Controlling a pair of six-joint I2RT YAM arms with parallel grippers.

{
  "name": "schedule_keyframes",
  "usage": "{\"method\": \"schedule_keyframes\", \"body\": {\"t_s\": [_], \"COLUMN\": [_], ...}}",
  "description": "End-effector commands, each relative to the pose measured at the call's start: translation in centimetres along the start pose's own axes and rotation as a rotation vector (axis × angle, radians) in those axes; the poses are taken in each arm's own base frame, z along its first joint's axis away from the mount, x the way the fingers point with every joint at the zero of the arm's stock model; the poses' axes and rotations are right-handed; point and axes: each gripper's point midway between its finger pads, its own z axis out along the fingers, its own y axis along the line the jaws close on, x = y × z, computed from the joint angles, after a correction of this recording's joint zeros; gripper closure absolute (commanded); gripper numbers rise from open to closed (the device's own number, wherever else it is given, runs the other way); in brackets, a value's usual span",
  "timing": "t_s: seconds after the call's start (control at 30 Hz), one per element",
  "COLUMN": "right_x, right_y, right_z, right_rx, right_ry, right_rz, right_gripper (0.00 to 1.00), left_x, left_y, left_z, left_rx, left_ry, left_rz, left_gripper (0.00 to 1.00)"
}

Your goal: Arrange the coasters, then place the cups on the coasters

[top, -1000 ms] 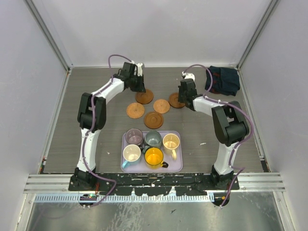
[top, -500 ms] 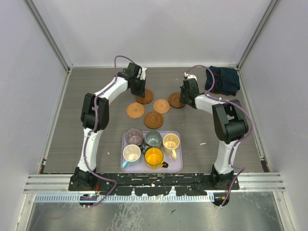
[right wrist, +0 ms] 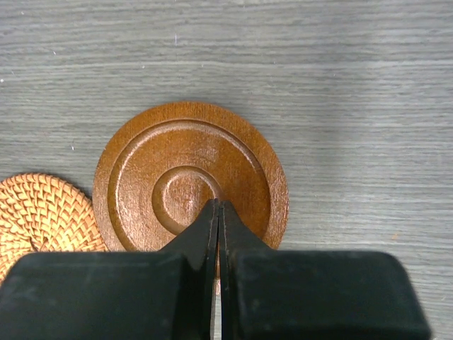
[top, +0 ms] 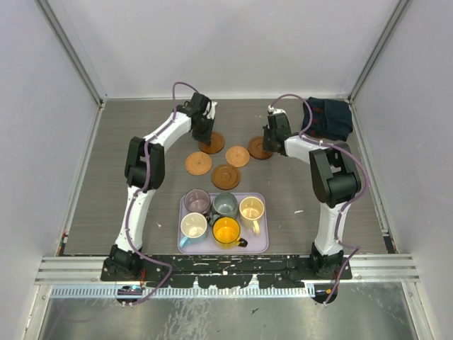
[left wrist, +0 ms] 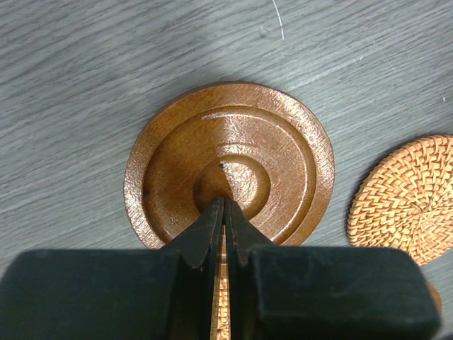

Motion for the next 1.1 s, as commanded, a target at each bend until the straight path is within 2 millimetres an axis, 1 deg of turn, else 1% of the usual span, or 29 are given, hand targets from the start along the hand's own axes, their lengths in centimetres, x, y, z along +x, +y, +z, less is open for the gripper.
{"method": "schedule_keyframes", "body": {"t_s": [0.0,0.2,0.3,0.43,0.57,0.73,0.9,1.07], "right_x": [-0.9,-0.1,-0.3,-0.5,-0.6,-2.1,-4.0,-5.0], "right_y": [1.3,2.5,2.9,3.1,2.5,0.3,-3.0,-6.3], "right_z": [-0.1,0.3,0.8,1.4,2.2,2.9,3.7,4.6], "right_rx": [-0.054,-0.092,-0.097,-0.095,-0.055,0.020,0.070,0.111], "right_ry": [-0.006,0.023,0.036,0.051,0.069,0.067,0.051,0.044], "right_rz": [-0.002,-0.017,-0.029,-0.042,-0.062,-0.043,0.023,0.070], "right_gripper": [0.99,0.99,0.99,0.99,0.99,0.99,0.99,0.99], "left_x": [1.2,1.7,1.8,1.9,2.3,3.0,3.0,3.7], "left_y": [1.4,2.6,4.1,6.2,8.4,11.8,14.5,17.2], "left_z": [0.0,-0.4,-0.7,-1.1,-1.7,-2.6,-3.6,-4.1], "left_rx": [-0.065,-0.125,-0.169,-0.179,-0.194,-0.216,-0.224,-0.244], "left_ry": [0.049,0.065,0.068,0.066,0.064,0.057,0.033,0.029], "left_rz": [0.030,0.048,0.044,-0.022,-0.074,-0.167,-0.238,-0.299], "left_gripper": [0.95,0.95,0.96,0.96,0.97,0.97,0.97,0.97]}}
